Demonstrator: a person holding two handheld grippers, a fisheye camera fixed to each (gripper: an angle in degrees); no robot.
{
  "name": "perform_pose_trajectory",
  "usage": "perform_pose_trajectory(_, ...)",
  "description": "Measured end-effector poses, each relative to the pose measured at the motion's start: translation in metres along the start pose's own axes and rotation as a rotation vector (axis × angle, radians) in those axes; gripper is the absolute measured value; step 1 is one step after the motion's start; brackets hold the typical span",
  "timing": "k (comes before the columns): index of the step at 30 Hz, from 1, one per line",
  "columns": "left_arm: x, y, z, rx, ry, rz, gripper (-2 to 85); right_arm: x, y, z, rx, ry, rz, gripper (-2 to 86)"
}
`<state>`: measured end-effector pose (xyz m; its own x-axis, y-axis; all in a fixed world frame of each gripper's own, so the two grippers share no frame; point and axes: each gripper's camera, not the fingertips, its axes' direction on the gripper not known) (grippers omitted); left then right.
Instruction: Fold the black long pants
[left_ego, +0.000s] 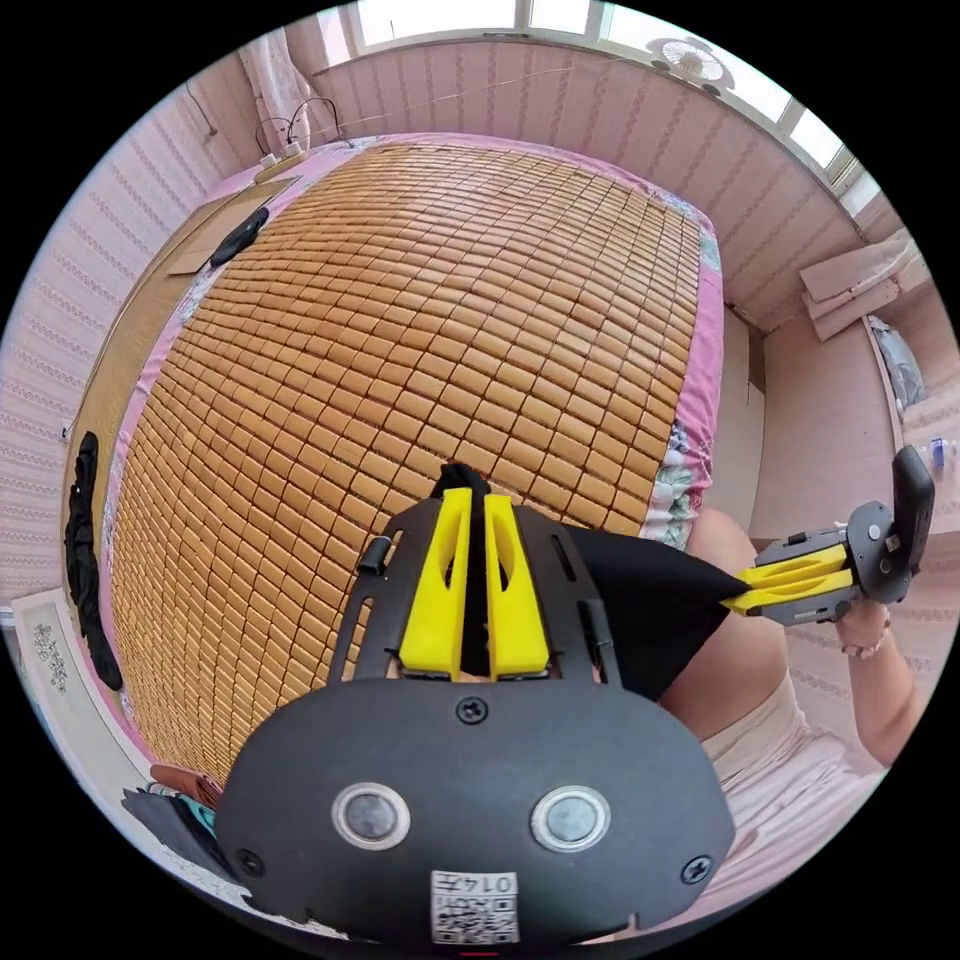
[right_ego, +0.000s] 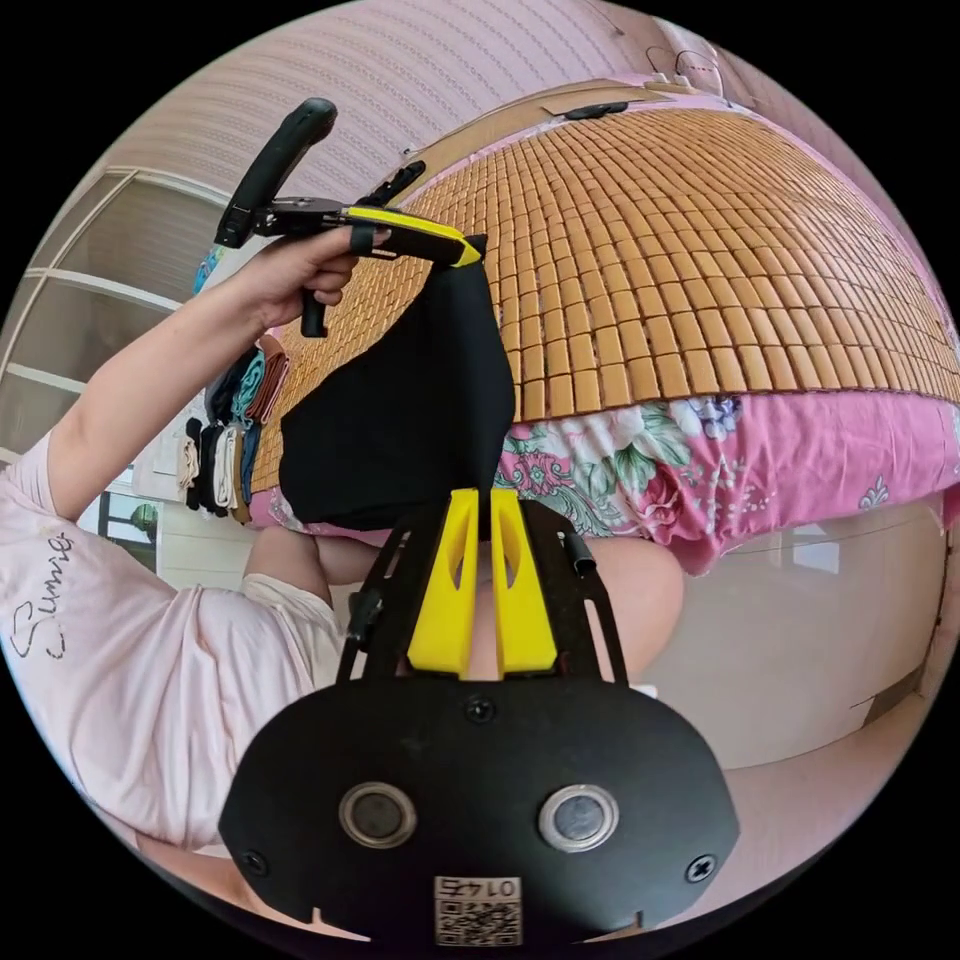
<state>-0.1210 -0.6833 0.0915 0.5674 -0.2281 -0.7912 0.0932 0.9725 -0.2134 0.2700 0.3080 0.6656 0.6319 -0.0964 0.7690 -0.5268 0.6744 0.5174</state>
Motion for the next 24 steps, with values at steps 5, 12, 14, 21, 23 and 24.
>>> perform_pose_trajectory(5, 0.006, 0.015, -0.054, 0.123, 0.001, 0.04, -0.3, 0.001, 0.011, -0.046, 0.102, 0.057, -0.033, 1.0)
perform_pose_trajectory(12, -0.041, 0.109, -0.115, 0.209, -0.027, -0.031, -0.1, -0.063, 0.005, -0.054, 0.16, -0.019, -0.324, 1.3)
perform_pose_trajectory(14, -0.068, 0.17, -0.137, 0.232, -0.045, -0.105, 0.3, -0.104, -0.004, -0.036, 0.115, -0.134, -0.496, 1.7)
perform_pose_trajectory(21, -0.12, 0.358, -0.115, 0.126, -0.196, -0.438, 5.6, -0.198, -0.023, 0.093, -0.256, -0.237, -0.764, 6.9)
perform_pose_trajectory(23, -0.128, 0.408, -0.087, 0.058, -0.16, -0.568, 6.2, -0.2, -0.022, 0.129, -0.368, -0.128, -0.769, 8.0)
perform_pose_trajectory(24, -0.128, 0.418, -0.083, 0.054, -0.134, -0.595, 6.3, -0.199, -0.022, 0.131, -0.38, -0.112, -0.762, 8.0)
